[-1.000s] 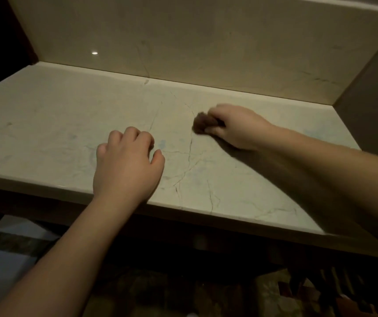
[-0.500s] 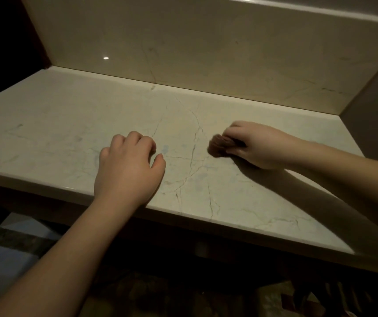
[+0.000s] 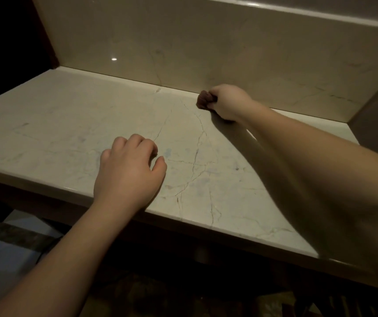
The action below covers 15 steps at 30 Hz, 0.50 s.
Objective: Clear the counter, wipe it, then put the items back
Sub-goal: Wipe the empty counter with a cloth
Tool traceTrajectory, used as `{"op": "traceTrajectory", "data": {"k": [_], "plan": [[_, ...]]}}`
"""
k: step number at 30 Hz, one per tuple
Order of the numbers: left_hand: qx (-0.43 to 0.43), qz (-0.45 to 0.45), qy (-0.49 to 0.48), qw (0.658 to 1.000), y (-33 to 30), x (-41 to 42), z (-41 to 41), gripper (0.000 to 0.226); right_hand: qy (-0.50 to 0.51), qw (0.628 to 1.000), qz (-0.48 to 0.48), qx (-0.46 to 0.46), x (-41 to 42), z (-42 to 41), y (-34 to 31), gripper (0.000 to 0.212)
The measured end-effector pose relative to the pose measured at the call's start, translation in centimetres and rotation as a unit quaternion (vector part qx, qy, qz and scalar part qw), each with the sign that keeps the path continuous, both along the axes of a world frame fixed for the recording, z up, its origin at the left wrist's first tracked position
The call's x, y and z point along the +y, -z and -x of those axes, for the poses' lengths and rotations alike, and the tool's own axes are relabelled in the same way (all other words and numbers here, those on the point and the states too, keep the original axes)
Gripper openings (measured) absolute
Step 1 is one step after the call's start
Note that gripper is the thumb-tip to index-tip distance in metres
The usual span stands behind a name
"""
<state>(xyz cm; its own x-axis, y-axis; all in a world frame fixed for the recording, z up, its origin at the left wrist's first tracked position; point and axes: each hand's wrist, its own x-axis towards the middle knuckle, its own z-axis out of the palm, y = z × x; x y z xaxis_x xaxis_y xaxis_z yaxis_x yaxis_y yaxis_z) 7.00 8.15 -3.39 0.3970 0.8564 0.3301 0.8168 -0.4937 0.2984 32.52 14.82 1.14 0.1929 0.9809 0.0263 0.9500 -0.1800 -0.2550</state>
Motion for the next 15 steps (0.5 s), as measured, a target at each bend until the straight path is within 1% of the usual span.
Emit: {"op": "traceTrajectory", "data": {"k": [3,7,9,11,12,13,15], "plan": [[-0.006,0.0,0.0,1.0,0.0,0.0,0.1,0.023,0.002,0.998,-0.018,-0.065,-2.4,-1.7,0.5,0.008],[-0.009,-0.006,-0.001,1.0,0.1,0.0,0.1,0.022,0.013,0.993,0.008,-0.118,-5.9,-4.5,0.7,0.017],[-0.008,-0.006,-0.002,1.0,0.1,0.0,0.1,0.022,0.021,0.992,0.016,-0.126,-5.8,-4.6,0.4,0.023],[-0.007,-0.005,-0.003,1.0,0.1,0.0,0.1,0.022,0.033,0.993,0.021,-0.116,-4.1,-4.1,0.1,0.03],[-0.007,-0.004,-0.003,1.0,0.1,0.0,0.1,0.022,0.038,0.994,0.017,-0.104,-3.0,-3.5,0.0,0.029],[-0.008,-0.004,-0.005,1.0,0.0,0.0,0.1,0.022,0.043,0.994,0.012,-0.095,-1.6,-3.0,-0.1,0.023],[-0.008,-0.002,-0.007,1.0,0.0,0.0,0.0,0.022,0.051,0.994,0.003,-0.092,1.2,-1.5,-0.2,0.006]]}}
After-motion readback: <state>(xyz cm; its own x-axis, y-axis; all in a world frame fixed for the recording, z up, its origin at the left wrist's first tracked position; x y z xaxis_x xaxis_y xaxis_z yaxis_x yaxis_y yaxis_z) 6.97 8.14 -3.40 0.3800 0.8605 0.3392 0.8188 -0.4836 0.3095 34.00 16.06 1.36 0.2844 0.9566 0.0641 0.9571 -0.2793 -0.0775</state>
